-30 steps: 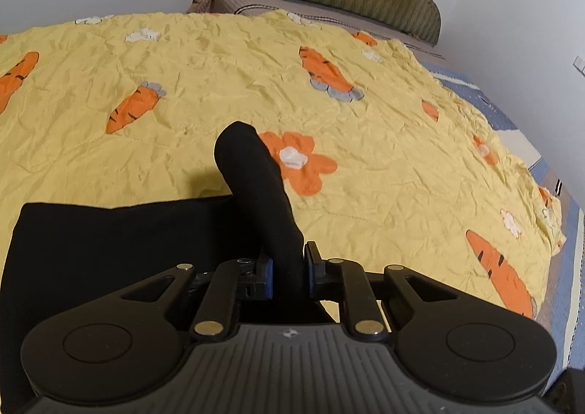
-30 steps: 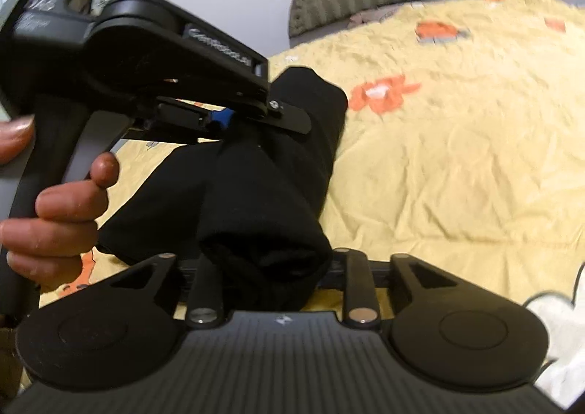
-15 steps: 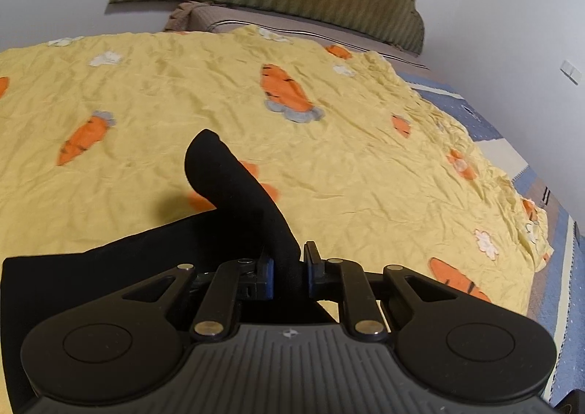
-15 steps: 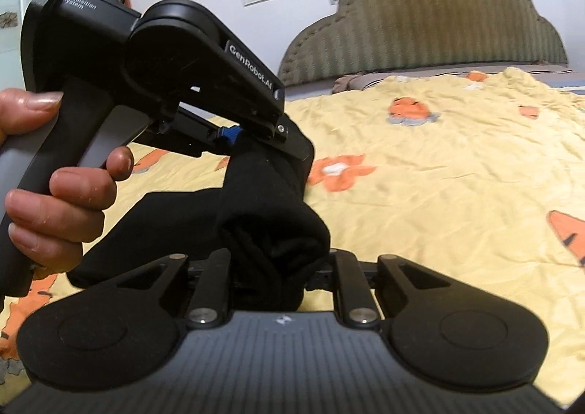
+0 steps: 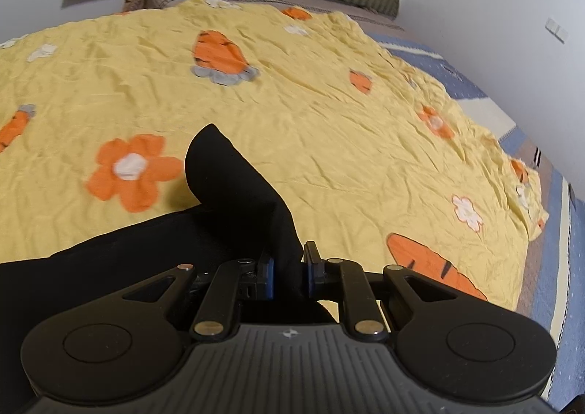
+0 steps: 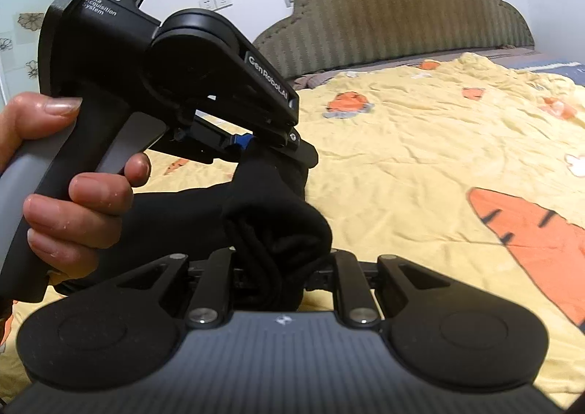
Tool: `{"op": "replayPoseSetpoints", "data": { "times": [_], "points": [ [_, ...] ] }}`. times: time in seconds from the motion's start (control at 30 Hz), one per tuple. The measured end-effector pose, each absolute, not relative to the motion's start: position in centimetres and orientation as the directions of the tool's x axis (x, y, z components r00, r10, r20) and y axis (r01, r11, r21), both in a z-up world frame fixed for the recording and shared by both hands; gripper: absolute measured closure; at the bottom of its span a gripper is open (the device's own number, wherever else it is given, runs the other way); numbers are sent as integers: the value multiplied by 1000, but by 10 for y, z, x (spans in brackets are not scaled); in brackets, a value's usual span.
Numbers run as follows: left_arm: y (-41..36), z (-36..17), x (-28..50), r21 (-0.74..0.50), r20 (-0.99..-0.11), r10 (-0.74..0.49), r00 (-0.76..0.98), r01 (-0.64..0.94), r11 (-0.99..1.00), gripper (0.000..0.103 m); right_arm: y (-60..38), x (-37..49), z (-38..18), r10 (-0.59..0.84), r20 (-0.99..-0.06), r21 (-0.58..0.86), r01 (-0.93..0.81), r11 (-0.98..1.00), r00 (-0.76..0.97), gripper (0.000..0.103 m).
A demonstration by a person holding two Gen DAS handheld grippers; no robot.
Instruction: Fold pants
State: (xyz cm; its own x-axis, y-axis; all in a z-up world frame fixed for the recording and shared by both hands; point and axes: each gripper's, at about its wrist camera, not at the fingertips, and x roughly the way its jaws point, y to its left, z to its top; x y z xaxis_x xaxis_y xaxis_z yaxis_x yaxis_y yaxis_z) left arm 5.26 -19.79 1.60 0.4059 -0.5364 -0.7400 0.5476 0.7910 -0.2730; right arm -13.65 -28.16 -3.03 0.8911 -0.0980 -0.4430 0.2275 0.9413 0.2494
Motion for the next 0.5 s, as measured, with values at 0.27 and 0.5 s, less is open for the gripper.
{"op": "replayPoseSetpoints", "data": {
  "times": [0.27, 0.5],
  "points": [
    [-229, 1, 41, -227, -766, -515, 384, 589, 776, 88, -289, -161, -38, -111, -464, 293, 270, 917, 879, 87],
    [-244, -9, 38, -177, -785, -483, 388, 606, 775, 88, -290, -157, -42, -88, -484, 356, 288, 889, 871, 87]
  ]
}}
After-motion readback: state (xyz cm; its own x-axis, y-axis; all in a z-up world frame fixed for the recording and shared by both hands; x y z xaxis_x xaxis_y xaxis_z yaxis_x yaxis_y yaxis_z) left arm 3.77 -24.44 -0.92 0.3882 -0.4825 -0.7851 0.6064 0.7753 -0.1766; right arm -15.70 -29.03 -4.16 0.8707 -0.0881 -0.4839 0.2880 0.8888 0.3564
